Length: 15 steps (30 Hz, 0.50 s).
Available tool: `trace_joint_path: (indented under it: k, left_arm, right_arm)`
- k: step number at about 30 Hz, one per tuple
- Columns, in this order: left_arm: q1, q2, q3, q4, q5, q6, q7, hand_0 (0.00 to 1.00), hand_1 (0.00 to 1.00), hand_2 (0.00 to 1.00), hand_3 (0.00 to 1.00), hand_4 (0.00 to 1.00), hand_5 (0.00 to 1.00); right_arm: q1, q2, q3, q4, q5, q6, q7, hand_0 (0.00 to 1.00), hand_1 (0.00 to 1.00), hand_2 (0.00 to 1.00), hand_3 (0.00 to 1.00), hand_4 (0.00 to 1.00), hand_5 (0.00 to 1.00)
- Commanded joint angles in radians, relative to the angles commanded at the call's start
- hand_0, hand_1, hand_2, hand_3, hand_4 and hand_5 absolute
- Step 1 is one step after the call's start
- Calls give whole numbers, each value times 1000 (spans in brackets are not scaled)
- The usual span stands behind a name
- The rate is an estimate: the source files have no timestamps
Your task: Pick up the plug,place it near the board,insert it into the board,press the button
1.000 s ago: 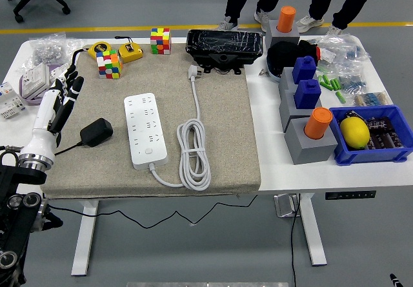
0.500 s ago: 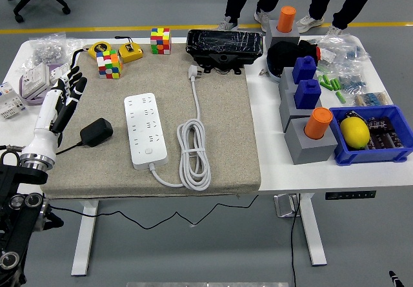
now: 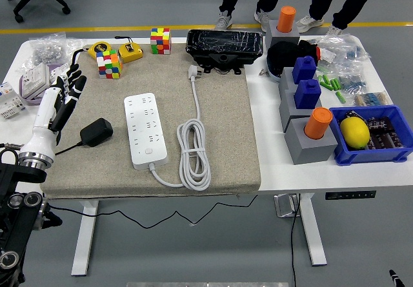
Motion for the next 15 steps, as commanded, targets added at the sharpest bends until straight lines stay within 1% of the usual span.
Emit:
trace_joint_path:
  k: [1, 6, 7, 12, 13, 15]
  left_arm:
    - [1, 0, -2, 2, 4, -2, 1, 882, 923, 939, 941, 998, 998]
    - [5, -1, -9, 8, 26, -14, 7, 882, 923, 939, 941, 998, 998]
    - [5, -2, -10, 8, 30, -15, 8, 964, 989, 981, 951, 998, 998]
    - [5, -2, -13, 7, 37, -16, 12, 964, 989, 981, 951, 998, 998]
    - [5, -3, -16, 7, 38, -17, 12, 998, 998, 998, 958, 998, 998]
    - [4, -3, -18, 6, 39, -18, 12, 998, 998, 998, 958, 998, 998]
  right_arm:
    - [-1, 0, 1, 0, -1, 0, 0, 833, 730, 716, 763, 998, 998]
    - [-3, -1, 3, 0, -1, 0, 0, 833, 730, 716, 763, 998, 998]
    - [-3, -1, 3, 0, -1, 0, 0, 834, 730, 717, 763, 998, 998]
    - [-2, -1, 5, 0, -3, 0, 0, 834, 730, 717, 763, 998, 998]
    - [-1, 0, 6, 0, -3, 0, 1, 836, 730, 717, 763, 998, 998]
    - [0, 0, 6, 0, -3, 0, 1, 836, 730, 717, 763, 998, 998]
